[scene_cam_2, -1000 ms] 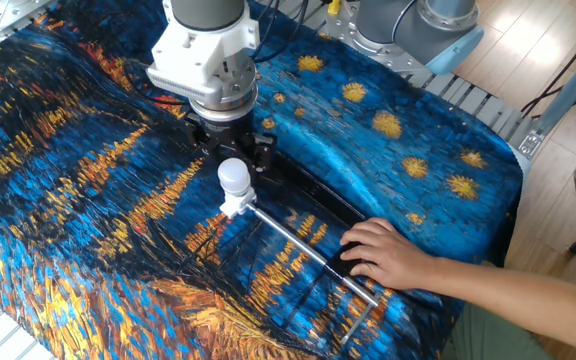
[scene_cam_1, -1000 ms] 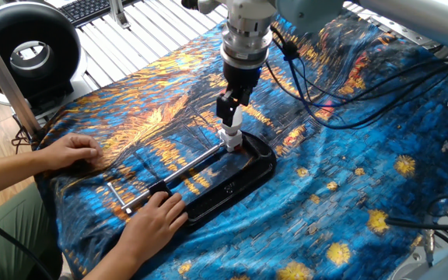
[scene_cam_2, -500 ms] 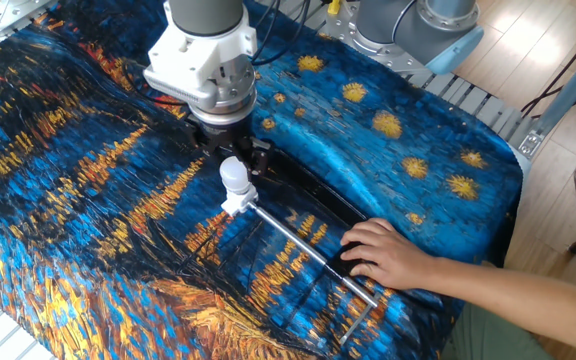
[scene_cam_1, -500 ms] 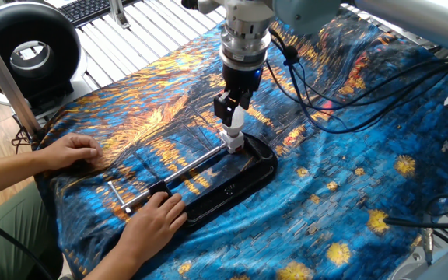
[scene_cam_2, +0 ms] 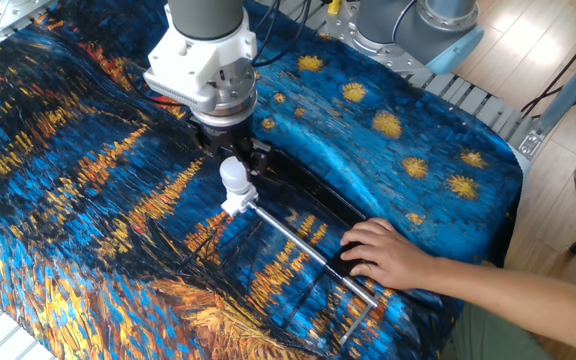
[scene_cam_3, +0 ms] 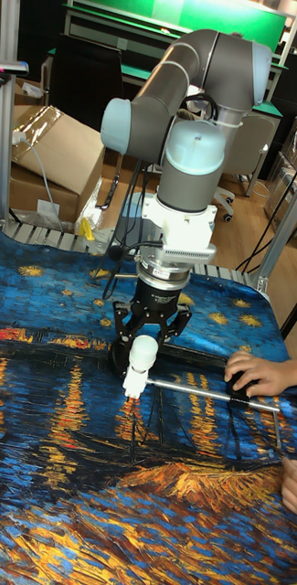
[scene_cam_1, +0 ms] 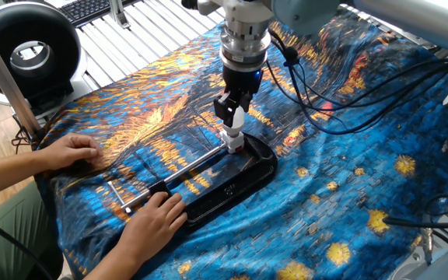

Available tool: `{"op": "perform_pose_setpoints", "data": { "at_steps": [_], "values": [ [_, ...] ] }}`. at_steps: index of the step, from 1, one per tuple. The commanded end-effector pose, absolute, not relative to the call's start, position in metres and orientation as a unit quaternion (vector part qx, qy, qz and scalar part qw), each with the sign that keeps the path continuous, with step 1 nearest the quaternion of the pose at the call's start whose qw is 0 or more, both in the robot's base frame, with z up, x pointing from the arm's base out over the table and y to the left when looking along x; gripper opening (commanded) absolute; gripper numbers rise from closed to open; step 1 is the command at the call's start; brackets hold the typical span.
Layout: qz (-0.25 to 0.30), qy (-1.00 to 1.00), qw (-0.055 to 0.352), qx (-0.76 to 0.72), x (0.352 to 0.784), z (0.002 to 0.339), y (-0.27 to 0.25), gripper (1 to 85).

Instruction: Take out the light bulb by rotating it

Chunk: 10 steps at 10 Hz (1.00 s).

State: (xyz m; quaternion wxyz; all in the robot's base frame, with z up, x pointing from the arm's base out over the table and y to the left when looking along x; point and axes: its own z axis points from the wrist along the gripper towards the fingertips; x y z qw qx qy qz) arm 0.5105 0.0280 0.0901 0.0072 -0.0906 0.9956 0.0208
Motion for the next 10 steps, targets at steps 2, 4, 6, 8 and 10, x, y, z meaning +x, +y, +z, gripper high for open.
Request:
{"op": "perform_pose_setpoints", "data": {
  "at_steps": [2,4,6,8,10],
  "values": [
    [0.027,0.996,0.007,-0.083,0.511,0.0903,0.0306,51.3],
    [0.028,0.997,0.007,-0.075,0.5107,0.0903,0.0311,47.7],
    [0.028,0.997,0.006,-0.074,0.5104,0.0904,0.0318,43.0],
    [0.024,0.997,0.005,-0.075,0.51,0.0905,0.0293,36.7],
    [0.024,0.996,0.007,-0.089,0.5106,0.0909,0.0295,32.7]
  ]
}}
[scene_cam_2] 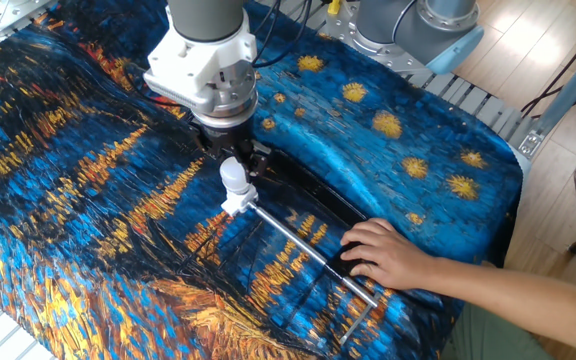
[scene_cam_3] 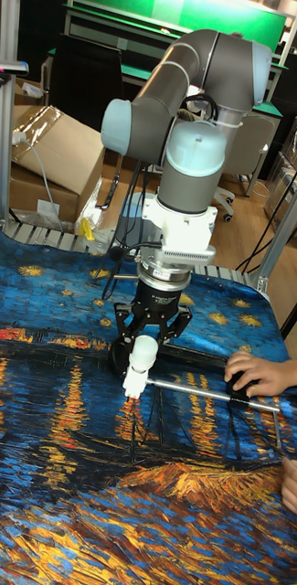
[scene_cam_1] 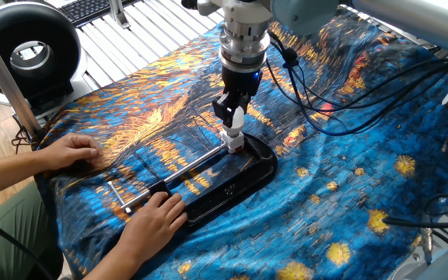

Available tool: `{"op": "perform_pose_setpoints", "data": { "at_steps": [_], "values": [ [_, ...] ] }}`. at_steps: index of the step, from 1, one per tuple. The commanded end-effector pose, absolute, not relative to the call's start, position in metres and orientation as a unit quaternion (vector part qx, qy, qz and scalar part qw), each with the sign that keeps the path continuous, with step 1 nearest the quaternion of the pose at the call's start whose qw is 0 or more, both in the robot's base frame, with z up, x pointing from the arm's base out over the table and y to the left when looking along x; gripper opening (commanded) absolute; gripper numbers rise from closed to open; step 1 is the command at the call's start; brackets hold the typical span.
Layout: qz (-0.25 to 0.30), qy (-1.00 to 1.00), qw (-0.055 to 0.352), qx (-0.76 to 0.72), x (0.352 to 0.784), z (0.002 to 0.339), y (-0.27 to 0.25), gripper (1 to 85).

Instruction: Take out the light bulb by rotating it

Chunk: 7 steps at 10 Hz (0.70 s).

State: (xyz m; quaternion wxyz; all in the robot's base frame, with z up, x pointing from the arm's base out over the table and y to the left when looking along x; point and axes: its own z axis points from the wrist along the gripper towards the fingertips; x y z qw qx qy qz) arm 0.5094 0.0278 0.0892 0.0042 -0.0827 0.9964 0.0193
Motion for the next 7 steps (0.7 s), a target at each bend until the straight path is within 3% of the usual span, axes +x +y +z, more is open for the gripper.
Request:
{"op": "perform_pose_setpoints", "data": {
  "at_steps": [1,3,7],
  "values": [
    [0.024,0.995,0.012,-0.092,0.513,0.091,0.032,30.3],
    [0.016,0.994,0.022,-0.103,0.519,0.093,0.035,23.3],
    [0.015,0.976,0.048,-0.213,0.529,0.093,0.039,23.3]
  ]
}}
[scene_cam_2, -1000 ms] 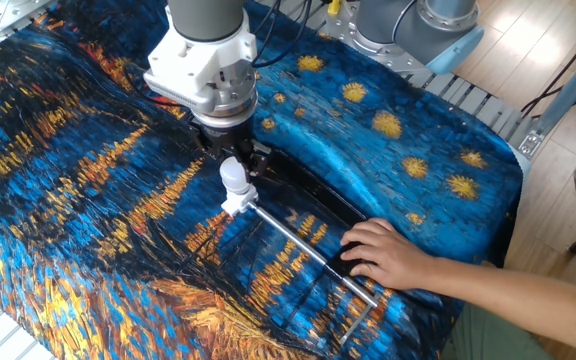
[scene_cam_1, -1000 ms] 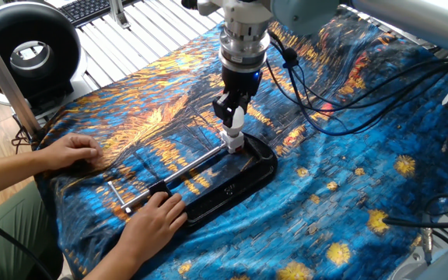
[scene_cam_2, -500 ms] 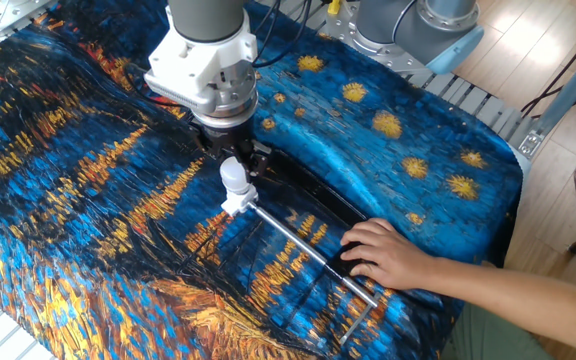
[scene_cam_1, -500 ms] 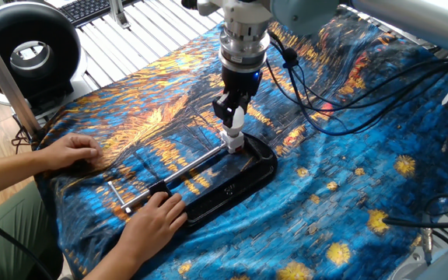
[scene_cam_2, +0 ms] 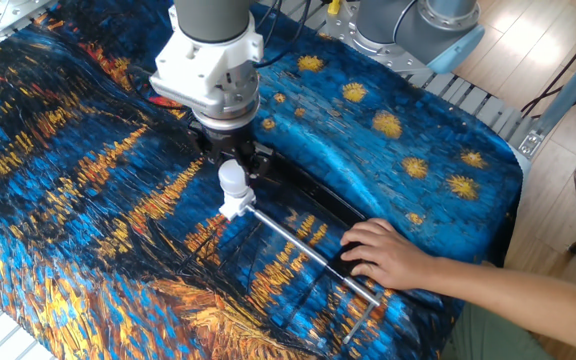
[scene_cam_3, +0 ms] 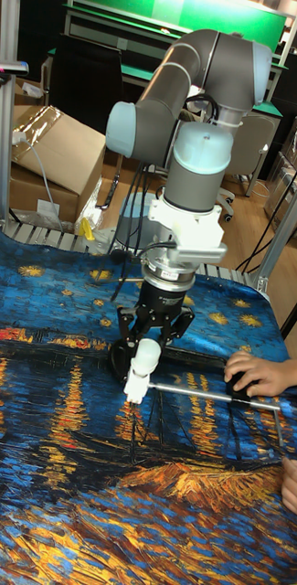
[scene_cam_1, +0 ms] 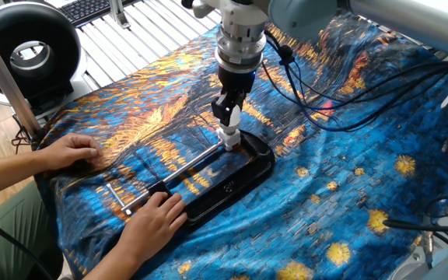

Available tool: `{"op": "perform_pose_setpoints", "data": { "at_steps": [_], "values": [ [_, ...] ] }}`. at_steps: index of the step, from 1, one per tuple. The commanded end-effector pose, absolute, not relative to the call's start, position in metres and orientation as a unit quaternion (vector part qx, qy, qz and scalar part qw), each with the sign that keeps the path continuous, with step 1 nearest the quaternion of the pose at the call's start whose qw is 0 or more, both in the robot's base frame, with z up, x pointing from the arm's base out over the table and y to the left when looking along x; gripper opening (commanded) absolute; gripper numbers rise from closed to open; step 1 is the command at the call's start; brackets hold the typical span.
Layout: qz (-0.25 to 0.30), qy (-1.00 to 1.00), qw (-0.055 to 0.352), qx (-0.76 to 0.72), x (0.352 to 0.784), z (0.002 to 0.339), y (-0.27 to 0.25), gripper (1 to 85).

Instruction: Take out the light bulb by rotating it

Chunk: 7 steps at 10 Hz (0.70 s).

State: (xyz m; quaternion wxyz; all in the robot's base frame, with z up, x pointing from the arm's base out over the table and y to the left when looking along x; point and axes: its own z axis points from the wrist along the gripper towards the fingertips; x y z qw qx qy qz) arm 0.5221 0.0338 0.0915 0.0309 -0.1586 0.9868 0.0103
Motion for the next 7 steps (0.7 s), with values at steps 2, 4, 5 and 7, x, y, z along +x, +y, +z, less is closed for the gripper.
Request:
{"op": "perform_pose_setpoints", "data": {
  "at_steps": [2,4,5,7],
  "values": [
    [0.002,0.959,0.051,-0.28,0.529,0.092,0.034,23.3],
    [-0.003,0.94,0.045,-0.339,0.526,0.091,0.033,22.7],
    [-0.011,0.928,0.043,-0.371,0.526,0.089,0.029,21.7],
    [-0.023,0.904,0.038,-0.425,0.527,0.088,0.025,21.0]
  ]
}}
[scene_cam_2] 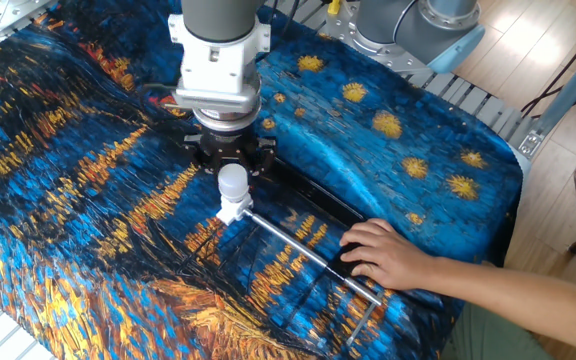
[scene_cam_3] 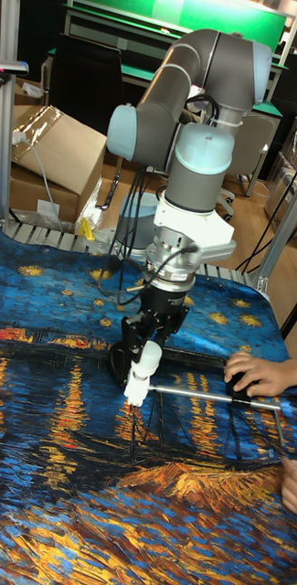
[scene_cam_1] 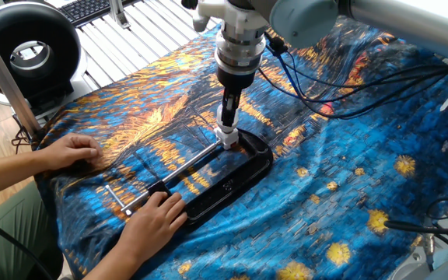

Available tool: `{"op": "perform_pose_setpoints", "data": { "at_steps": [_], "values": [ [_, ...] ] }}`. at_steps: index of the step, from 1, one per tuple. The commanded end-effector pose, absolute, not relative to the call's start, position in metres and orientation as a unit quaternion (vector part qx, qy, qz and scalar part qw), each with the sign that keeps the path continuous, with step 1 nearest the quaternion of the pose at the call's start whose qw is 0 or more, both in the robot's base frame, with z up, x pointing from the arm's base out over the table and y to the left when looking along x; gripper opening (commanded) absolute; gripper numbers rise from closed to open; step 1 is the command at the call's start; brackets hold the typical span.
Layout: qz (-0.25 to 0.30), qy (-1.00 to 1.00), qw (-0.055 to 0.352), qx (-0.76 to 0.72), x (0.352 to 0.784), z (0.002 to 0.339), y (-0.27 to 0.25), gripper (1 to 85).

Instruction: Take out the light bulb by rotating it

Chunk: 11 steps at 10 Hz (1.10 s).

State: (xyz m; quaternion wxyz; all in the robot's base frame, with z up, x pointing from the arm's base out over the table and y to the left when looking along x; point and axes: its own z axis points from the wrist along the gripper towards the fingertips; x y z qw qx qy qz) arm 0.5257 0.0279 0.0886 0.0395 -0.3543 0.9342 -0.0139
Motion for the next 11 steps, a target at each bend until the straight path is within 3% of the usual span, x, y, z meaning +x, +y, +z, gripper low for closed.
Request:
{"op": "perform_pose_setpoints", "data": {
  "at_steps": [1,11],
  "values": [
    [-0.027,0.895,0.036,-0.445,0.526,0.088,0.024,20.7],
    [-0.053,0.845,0.02,-0.532,0.526,0.091,0.014,20.3]
  ]
}}
